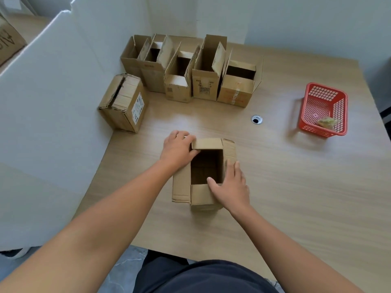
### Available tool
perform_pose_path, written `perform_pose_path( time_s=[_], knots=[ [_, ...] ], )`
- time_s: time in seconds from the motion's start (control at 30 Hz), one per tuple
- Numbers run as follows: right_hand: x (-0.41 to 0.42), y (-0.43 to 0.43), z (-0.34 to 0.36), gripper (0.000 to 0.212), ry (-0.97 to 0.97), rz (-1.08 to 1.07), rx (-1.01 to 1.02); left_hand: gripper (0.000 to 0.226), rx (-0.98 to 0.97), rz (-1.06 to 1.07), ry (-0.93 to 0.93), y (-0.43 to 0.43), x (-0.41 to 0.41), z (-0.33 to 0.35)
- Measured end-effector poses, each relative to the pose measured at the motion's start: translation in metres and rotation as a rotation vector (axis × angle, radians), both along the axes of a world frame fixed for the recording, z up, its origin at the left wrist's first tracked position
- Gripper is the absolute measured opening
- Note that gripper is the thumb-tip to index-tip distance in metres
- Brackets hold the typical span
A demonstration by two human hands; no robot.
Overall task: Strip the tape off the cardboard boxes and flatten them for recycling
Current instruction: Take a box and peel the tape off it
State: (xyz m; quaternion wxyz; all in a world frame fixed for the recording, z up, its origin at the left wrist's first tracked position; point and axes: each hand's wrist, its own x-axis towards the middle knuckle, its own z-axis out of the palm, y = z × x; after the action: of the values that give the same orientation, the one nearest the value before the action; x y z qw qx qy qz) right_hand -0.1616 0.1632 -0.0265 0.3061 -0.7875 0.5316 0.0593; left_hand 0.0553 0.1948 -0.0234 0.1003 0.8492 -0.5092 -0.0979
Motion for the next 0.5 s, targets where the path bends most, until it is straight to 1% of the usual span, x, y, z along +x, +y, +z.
perform_pose_path(
  time_s=[0.07, 0.17, 0.23, 0.27, 0.33, 0.4, 0.5],
  knots=[
    [0.001, -0.007, 0.004, 0.093, 0.001, 0.016, 0.049, 0.04, -0.054, 0.019, 0.068, -0.006, 0.01, 0.0],
    [-0.014, -0.015, 0.011, 0.096, -0.105, 0.093, 0.177, 0.042, -0.07, 0.134, 0.276, -0.009, 0.016, 0.001],
    [-0.033, -0.021, 0.019, 0.107, -0.161, 0.185, 0.302, 0.042, -0.101, 0.171, 0.328, -0.008, 0.015, 0.0],
    [-0.043, -0.024, 0.022, 0.113, -0.138, 0.26, 0.323, 0.041, -0.116, 0.181, 0.334, -0.008, 0.014, -0.001],
    [-0.06, -0.027, 0.024, 0.124, -0.032, 0.418, 0.259, 0.04, -0.136, 0.204, 0.351, -0.009, 0.01, -0.002],
    [-0.072, -0.023, 0.021, 0.13, 0.061, 0.517, 0.144, 0.04, -0.158, 0.232, 0.383, -0.009, 0.005, -0.003],
    [-0.081, -0.01, 0.006, 0.136, 0.096, 0.519, 0.017, 0.041, -0.169, 0.26, 0.44, -0.007, 0.001, -0.004]
  ],
)
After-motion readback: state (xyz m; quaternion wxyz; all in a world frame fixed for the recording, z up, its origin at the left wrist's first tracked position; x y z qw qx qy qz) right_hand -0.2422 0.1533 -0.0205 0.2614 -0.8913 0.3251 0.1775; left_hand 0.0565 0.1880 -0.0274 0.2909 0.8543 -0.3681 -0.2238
